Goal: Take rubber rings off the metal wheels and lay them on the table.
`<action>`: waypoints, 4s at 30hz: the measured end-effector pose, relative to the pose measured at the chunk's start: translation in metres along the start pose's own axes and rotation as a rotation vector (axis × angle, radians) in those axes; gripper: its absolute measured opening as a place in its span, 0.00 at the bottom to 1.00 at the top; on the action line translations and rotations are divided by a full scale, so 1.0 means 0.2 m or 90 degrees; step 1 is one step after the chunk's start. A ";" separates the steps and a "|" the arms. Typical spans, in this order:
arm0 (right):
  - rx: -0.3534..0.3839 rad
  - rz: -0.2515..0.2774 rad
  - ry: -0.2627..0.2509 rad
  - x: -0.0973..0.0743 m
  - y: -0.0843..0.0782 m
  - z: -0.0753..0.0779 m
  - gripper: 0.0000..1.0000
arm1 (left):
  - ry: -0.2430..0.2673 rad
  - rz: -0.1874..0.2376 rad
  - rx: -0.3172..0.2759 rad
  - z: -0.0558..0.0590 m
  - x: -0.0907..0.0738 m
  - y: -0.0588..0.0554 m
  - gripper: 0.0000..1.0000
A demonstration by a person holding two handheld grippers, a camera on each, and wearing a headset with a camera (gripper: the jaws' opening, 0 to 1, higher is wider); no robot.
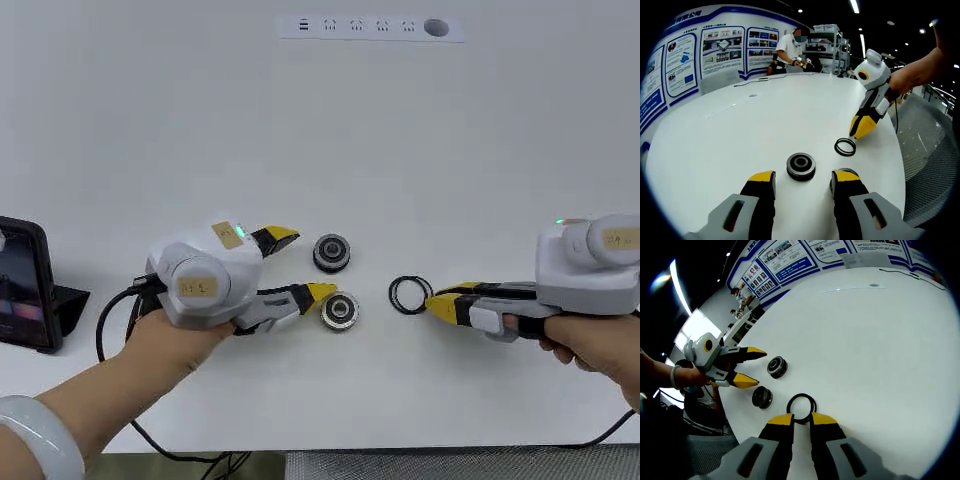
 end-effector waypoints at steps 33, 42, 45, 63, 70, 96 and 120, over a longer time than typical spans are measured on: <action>0.009 0.049 0.067 0.13 0.23 -0.09 0.13 | -0.005 -0.007 0.009 0.00 0.09 0.09 0.25; 0.016 0.054 0.073 0.14 0.25 -0.09 0.13 | -0.005 -0.019 0.013 -0.01 0.11 0.09 0.19; 0.023 0.058 0.077 0.15 0.25 -0.09 0.13 | -0.002 -0.022 0.013 -0.01 0.11 0.09 0.16; 0.060 0.064 0.115 0.26 0.34 -0.09 0.13 | -0.001 -0.025 0.018 -0.02 0.11 0.08 0.13; 0.073 0.062 0.135 0.30 0.35 -0.10 0.14 | 0.001 -0.024 0.015 -0.02 0.11 0.08 0.13; 0.107 0.027 0.194 0.35 0.35 -0.12 0.17 | 0.000 -0.018 0.009 -0.02 0.11 0.08 0.13; 0.116 0.016 0.202 0.31 0.32 -0.11 0.06 | 0.000 -0.018 0.008 -0.02 0.11 0.08 0.13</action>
Point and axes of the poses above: the centre of the closed fingertips' face, and the gripper's own axes: x roughly forward along the fingers, z roughly to its right, y roughly out of its top, the point moved 7 cm from there along -x, roughly backward along the fingers, and after that the axes turned 14 degrees about -z, right-handed, at the moved point
